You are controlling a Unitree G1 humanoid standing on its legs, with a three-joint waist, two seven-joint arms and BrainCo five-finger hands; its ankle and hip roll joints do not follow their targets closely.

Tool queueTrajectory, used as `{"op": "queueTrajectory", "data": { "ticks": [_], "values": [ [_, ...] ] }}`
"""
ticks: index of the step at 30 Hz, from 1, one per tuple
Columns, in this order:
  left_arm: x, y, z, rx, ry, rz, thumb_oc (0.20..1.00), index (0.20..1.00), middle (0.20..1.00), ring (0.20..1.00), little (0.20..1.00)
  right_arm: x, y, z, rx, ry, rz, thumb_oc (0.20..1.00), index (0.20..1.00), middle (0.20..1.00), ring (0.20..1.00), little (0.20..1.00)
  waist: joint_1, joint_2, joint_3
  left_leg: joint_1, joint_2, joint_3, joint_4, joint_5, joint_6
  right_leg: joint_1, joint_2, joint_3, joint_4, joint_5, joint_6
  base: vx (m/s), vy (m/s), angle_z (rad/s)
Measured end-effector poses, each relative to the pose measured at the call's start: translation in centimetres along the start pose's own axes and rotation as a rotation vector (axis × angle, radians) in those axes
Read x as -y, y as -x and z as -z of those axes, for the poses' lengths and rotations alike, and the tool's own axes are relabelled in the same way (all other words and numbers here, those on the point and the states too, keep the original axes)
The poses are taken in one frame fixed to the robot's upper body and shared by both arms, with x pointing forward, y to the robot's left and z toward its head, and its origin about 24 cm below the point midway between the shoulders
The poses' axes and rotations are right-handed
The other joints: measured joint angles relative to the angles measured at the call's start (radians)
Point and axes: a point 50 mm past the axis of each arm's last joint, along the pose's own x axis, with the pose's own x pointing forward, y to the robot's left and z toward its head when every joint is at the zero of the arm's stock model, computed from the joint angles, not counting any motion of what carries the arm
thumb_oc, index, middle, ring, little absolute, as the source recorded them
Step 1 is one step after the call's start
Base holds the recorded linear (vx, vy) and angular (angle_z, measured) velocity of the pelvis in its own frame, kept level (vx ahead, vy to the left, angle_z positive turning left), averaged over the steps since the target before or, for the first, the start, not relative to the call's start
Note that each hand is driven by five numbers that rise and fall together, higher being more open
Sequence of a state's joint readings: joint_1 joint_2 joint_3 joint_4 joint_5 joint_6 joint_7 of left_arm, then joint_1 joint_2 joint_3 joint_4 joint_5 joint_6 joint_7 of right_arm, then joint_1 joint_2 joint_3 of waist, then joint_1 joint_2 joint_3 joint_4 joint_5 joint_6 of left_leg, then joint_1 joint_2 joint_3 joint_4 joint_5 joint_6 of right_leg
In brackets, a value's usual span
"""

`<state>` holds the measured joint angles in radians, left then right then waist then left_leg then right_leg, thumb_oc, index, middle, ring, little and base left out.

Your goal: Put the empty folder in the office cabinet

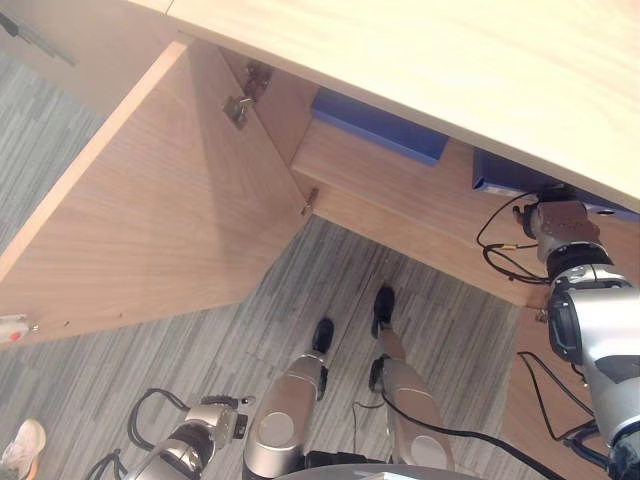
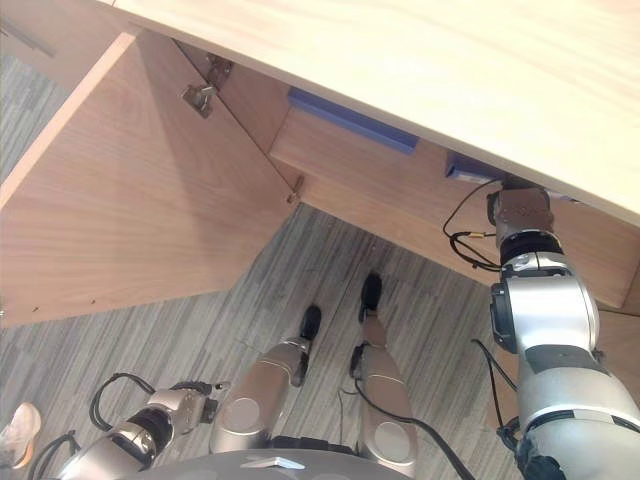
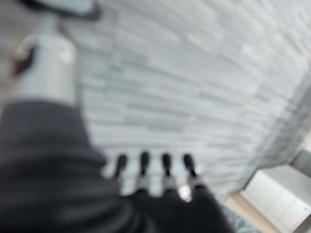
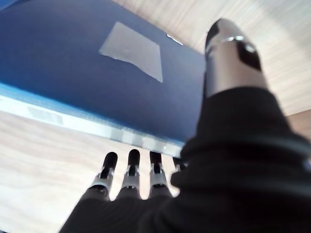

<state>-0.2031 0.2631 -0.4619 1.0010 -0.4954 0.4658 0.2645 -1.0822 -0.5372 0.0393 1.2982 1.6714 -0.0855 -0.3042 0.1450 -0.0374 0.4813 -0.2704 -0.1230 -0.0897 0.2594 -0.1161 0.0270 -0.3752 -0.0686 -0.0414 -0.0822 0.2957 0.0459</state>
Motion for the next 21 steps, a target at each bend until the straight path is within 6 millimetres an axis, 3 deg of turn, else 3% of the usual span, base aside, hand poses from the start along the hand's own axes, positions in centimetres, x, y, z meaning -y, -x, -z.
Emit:
{"op": "queueTrajectory", "data": {
  "ticks": [12, 17, 21],
  "values": [
    [-0.2, 0.0, -0.1, 0.002, 0.001, -0.003, 1.0, 1.0, 1.0, 1.0, 1.0, 0.7, 0.0, 0.7, -0.11, -0.008, 0.107, 1.0, 1.0, 1.0, 1.0, 1.0, 0.0, -0.018, 0.008, -0.011, -0.002, 0.002, 0.03, -0.016, 0.006, 0.001, 0.001, 0.002, 0.0, 0.003, 0.002, 0.0, 0.0, 0.0],
    [-0.8, 0.0, -0.8, 0.014, 0.024, -0.007, 1.0, 1.0, 1.0, 1.0, 1.0, 1.1, 0.6, 3.2, -0.402, 0.022, 0.086, 1.0, 1.0, 1.0, 1.0, 1.0, 0.005, -0.02, 0.006, -0.031, -0.002, 0.001, 0.076, -0.035, 0.008, 0.005, 0.003, 0.001, 0.0, 0.01, -0.004, 0.02, -0.051, 0.01],
    [-2.0, 0.1, -1.5, 0.031, 0.024, -0.032, 1.0, 1.0, 1.0, 1.0, 1.0, 0.7, 1.6, 5.3, -0.617, 0.099, -0.043, 1.0, 1.0, 1.0, 1.0, 1.0, 0.009, -0.027, 0.006, -0.039, -0.002, 0.003, 0.102, -0.044, 0.009, 0.009, 0.003, -0.001, 0.0, 0.01, 0.0, 0.0, -0.005, 0.01]
  ]
}}
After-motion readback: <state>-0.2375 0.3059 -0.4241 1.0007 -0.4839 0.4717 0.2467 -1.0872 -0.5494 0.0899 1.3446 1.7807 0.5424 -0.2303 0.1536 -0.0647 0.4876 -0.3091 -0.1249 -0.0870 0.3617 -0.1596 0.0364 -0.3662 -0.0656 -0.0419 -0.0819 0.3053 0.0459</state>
